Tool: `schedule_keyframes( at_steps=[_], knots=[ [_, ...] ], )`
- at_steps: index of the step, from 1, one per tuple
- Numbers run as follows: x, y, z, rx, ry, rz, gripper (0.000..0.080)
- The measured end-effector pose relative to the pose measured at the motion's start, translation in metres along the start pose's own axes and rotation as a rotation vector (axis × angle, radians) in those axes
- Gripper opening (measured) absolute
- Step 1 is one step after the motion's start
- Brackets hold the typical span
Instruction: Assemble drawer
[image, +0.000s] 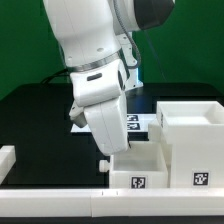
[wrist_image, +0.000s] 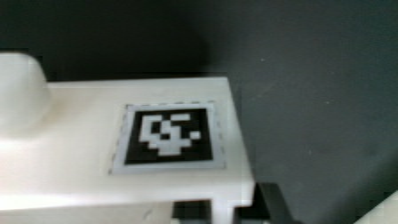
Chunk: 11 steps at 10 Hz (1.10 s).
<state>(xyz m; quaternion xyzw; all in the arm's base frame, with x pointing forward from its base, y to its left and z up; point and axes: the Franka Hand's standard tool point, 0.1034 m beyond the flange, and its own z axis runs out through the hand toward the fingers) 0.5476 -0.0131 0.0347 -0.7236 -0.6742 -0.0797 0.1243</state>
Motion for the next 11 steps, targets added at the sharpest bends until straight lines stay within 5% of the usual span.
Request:
schedule_keyframes(
  at_steps=[11],
  knots=[
    [0.002,0.01,-0.006,-0.02,-0.021,-0.035,0.0039]
  ],
)
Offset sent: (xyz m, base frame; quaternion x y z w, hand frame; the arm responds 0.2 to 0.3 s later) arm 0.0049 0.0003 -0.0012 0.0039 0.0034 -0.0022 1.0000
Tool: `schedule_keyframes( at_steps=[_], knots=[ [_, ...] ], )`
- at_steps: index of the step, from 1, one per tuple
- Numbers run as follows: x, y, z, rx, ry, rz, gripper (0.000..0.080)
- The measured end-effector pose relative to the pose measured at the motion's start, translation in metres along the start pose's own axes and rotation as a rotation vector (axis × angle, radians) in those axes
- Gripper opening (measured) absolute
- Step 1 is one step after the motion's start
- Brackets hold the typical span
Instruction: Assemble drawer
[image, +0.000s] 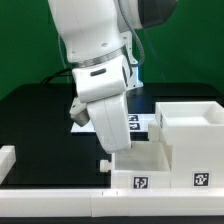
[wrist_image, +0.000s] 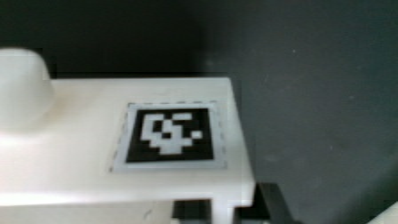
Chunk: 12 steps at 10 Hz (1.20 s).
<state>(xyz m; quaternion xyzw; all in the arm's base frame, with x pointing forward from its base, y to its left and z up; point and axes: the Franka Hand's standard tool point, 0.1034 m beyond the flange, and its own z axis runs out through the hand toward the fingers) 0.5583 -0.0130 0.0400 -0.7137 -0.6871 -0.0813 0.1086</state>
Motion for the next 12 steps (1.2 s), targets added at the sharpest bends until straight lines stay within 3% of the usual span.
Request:
schedule_keyframes(
  at_steps=[2,4,8,12],
  knots=[
    [0.0,0.0,0.0,0.0,0.0,0.0,0.0039],
    [-0.004,-0.003,0.003,-0.026,-0.007,-0.072,0.0039],
    [-0.002,-0.002,0.006,-0.026,-0.008,-0.09,0.0039],
    [0.014,-0.001,0.011,0.013,0.0,-0.039,0.0039]
  ],
)
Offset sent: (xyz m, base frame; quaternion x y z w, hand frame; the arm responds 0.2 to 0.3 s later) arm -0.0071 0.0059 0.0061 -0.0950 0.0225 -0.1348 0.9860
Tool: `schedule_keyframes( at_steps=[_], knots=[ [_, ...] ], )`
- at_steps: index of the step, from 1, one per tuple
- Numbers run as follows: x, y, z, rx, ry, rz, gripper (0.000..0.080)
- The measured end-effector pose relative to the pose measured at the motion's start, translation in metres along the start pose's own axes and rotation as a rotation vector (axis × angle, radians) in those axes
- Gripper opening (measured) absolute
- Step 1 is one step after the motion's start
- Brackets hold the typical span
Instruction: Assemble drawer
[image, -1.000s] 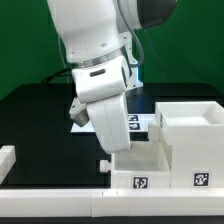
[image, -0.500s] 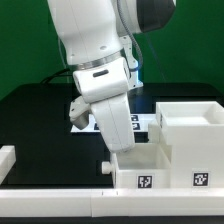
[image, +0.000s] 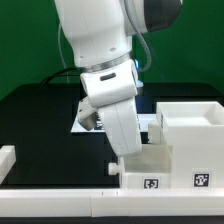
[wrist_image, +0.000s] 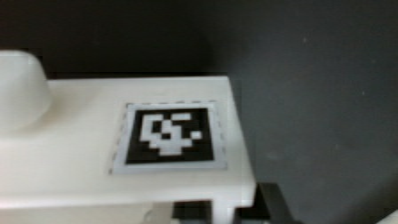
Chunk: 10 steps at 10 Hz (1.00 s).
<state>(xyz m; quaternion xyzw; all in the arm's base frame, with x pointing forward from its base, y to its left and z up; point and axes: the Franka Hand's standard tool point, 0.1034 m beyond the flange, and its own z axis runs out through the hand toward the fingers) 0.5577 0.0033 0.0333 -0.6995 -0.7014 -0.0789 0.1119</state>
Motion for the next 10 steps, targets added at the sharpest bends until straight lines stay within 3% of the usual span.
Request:
schedule_keyframes(
  at_steps=[4,6,7,8,9,10],
  knots=[
    [0.012,-0.001,0.004,-0.009,0.006,-0.008,0.0039],
    [0.011,-0.001,0.004,-0.009,0.005,-0.006,0.0039],
    [0.011,-0.001,0.004,-0.009,0.006,-0.006,0.0118],
    [0.01,-0.001,0.002,0.002,0.007,-0.007,0.0265],
    [0.009,0.004,-0.008,0.015,0.006,-0.01,0.0265],
    [0.01,0.011,-0.018,0.021,0.007,-0.012,0.0446]
  ],
)
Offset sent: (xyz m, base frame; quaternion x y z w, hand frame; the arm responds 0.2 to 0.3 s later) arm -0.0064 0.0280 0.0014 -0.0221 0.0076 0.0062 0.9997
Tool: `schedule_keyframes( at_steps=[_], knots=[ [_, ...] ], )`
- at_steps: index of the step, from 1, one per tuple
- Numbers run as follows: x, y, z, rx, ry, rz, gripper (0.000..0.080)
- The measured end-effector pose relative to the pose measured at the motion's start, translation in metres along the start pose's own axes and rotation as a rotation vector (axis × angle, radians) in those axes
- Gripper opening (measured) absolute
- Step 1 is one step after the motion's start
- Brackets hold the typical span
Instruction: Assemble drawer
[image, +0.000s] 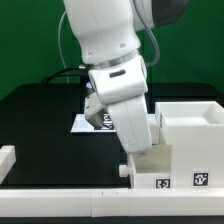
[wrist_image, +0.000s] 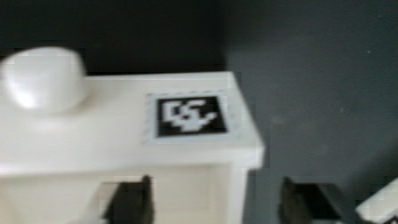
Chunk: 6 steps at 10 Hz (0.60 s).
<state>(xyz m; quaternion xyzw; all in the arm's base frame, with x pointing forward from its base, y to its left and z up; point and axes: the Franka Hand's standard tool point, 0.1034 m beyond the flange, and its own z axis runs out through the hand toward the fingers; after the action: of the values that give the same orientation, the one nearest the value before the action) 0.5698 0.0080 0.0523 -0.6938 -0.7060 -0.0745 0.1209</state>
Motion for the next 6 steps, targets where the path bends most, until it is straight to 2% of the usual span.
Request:
schedule_keyframes(
  at_steps=[1,2,3,5,6],
  knots=[
    [-0.003,0.004,-0.011,0.016,0.0,0.0,0.0446],
    [-0.01,0.01,-0.028,0.025,-0.001,0.004,0.0603],
    [-0.023,0.015,-0.037,0.016,-0.004,0.004,0.0636],
    [-0.047,0.01,-0.026,0.026,0.005,0.003,0.0645],
    [-0.053,0.008,-0.019,0.035,0.011,0.011,0.0649]
  ],
)
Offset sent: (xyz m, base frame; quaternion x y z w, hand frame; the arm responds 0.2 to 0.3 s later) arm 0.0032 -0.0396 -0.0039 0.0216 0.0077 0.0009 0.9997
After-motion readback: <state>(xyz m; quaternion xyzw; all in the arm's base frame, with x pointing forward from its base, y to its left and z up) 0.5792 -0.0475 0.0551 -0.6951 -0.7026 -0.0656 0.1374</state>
